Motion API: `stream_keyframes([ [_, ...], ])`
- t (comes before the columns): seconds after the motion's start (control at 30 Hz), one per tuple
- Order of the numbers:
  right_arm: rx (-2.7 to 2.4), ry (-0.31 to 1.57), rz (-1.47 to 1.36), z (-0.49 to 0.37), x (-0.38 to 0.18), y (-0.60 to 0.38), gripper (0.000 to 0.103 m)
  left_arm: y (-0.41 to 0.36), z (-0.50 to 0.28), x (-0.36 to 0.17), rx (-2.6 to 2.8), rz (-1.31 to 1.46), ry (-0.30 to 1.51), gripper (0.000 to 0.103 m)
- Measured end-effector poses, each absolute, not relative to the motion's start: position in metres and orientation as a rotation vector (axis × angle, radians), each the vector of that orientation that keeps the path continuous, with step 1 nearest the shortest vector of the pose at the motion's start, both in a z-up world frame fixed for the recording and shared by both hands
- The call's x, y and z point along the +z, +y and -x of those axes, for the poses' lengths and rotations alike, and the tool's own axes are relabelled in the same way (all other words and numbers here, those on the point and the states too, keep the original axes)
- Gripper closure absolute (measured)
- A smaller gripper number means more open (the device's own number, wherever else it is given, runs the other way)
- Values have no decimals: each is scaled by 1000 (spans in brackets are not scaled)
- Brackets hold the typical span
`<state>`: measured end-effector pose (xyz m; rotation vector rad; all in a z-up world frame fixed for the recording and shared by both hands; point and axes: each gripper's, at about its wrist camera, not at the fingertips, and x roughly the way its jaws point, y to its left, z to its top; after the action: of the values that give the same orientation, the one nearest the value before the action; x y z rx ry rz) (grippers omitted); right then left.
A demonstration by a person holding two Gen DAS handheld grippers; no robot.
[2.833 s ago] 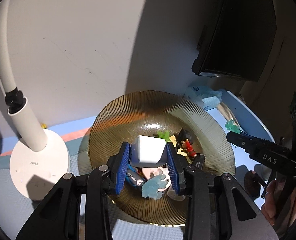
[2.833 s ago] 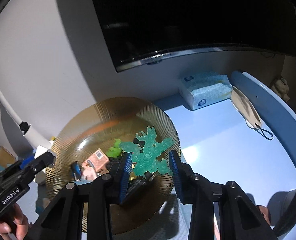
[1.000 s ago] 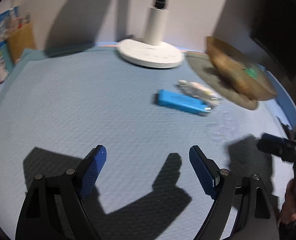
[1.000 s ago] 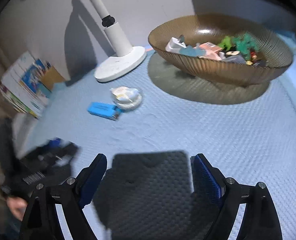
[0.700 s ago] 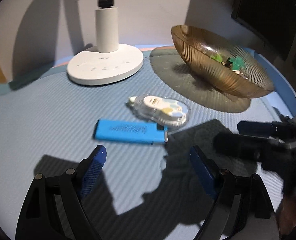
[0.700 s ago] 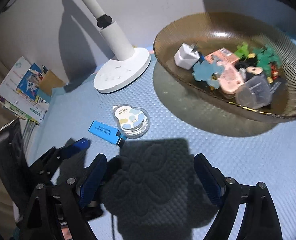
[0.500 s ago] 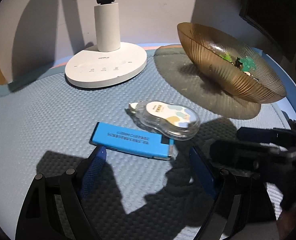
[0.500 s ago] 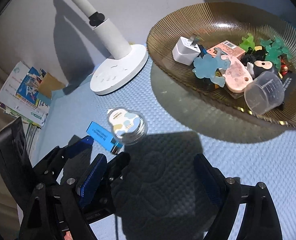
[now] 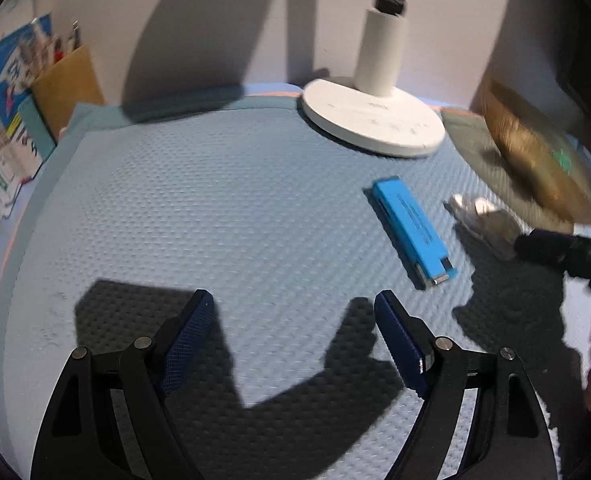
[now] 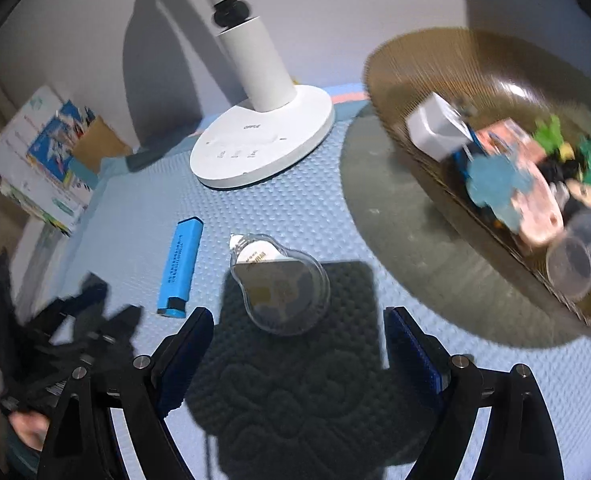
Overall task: Organize rigid objects
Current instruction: 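Grasp the blue lighter with the left tool while the right tool grasps the clear tin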
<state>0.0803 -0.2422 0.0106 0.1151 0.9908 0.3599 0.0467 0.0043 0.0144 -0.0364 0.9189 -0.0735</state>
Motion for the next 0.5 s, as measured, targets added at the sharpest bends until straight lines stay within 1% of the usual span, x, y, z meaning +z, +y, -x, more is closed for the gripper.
stream_keyframes([
  [0.1, 341, 972, -7, -85, 8, -230, 16, -1, -49, 22, -147, 108, 911, 23],
  [0.23, 339, 949, 97, -91, 5, -218, 16, -29, -66, 27, -233, 166, 909, 23],
  [0.27, 341, 940, 124, -91, 4, -215, 18, -36, -73, 26, -244, 165, 913, 26],
  [0.3, 343, 931, 141, -91, 4, -213, 26, -44, -78, 24, -241, 149, 918, 33],
  [0.33, 343, 922, 159, -90, 4, -212, 34, -49, -81, 22, -234, 132, 924, 37],
  [0.37, 341, 915, 182, -90, 2, -210, 36, -55, -85, 20, -233, 116, 930, 41],
  [0.4, 342, 903, 196, -90, 2, -210, 38, -58, -86, 18, -237, 111, 937, 42],
  [0.43, 348, 897, 193, -91, 3, -211, 46, -61, -86, 16, -237, 106, 941, 42],
  [0.5, 358, 883, 187, -89, 4, -213, 54, -66, -85, 15, -224, 77, 921, 43],
])
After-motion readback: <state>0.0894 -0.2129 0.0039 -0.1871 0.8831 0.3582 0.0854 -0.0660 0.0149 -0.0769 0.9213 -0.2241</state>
